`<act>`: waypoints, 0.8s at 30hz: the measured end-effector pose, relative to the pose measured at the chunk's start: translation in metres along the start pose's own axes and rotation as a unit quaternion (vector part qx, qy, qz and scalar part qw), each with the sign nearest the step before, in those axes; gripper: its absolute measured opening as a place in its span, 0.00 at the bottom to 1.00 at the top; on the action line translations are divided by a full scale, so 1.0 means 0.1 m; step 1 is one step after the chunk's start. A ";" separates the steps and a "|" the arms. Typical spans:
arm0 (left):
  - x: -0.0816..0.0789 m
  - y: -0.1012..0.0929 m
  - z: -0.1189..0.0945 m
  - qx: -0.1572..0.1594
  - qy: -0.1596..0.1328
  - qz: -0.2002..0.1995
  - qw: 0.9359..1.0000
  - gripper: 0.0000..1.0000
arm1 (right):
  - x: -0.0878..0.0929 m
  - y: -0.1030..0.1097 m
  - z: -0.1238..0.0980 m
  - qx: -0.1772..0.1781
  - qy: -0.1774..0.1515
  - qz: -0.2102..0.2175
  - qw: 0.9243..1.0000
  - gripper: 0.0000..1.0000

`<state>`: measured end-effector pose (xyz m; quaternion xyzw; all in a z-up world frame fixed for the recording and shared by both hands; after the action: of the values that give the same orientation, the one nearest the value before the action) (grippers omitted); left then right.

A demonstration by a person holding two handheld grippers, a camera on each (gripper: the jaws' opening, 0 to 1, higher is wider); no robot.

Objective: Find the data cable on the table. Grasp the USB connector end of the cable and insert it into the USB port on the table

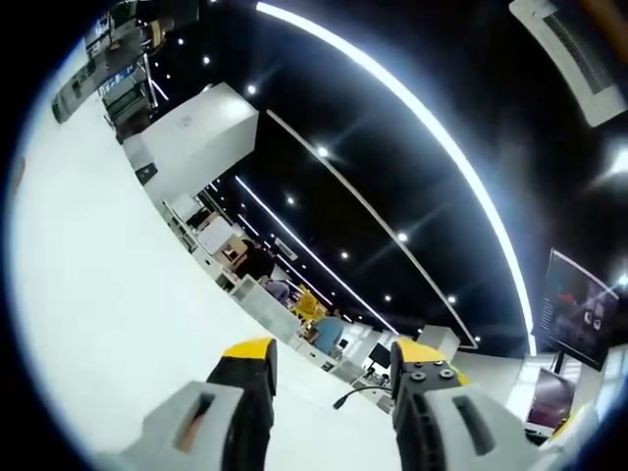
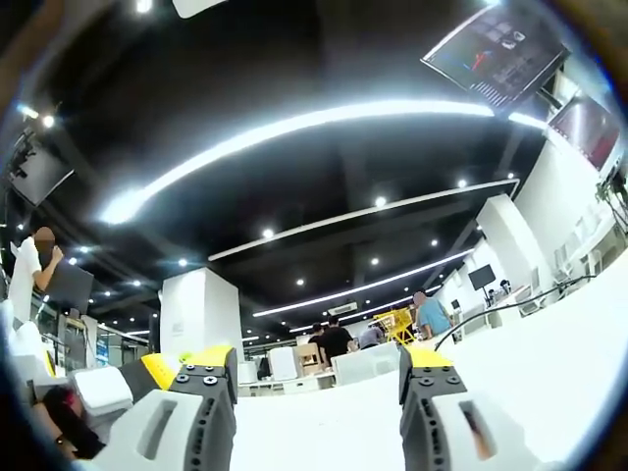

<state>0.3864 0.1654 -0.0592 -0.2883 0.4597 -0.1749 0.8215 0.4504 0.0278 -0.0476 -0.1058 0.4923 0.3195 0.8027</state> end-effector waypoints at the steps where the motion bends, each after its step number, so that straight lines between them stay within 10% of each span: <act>1: 0.00 0.00 0.00 0.001 -0.001 -0.002 1.000 0.46 | 0.00 0.00 0.00 0.000 0.000 0.000 1.000 0.67; 24: 0.00 -0.03 -0.07 0.003 0.001 0.006 1.000 0.46 | 0.01 0.02 -0.02 -0.003 0.002 0.009 1.000 0.67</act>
<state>0.3804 0.1613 -0.0603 -0.2824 0.4618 -0.1716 0.8231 0.4477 0.0291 -0.0488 -0.1045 0.4936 0.3281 0.7986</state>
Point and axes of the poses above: the point that each gripper's makers call its tool centre point, and the gripper's own axes: z roughly forward along the fingers, y roughly to its left, x roughly out of its underside, the point moved 8 cm from there along -z, roughly backward along the fingers, and after that the axes turned 3 degrees about -z, right-handed, at the moved point
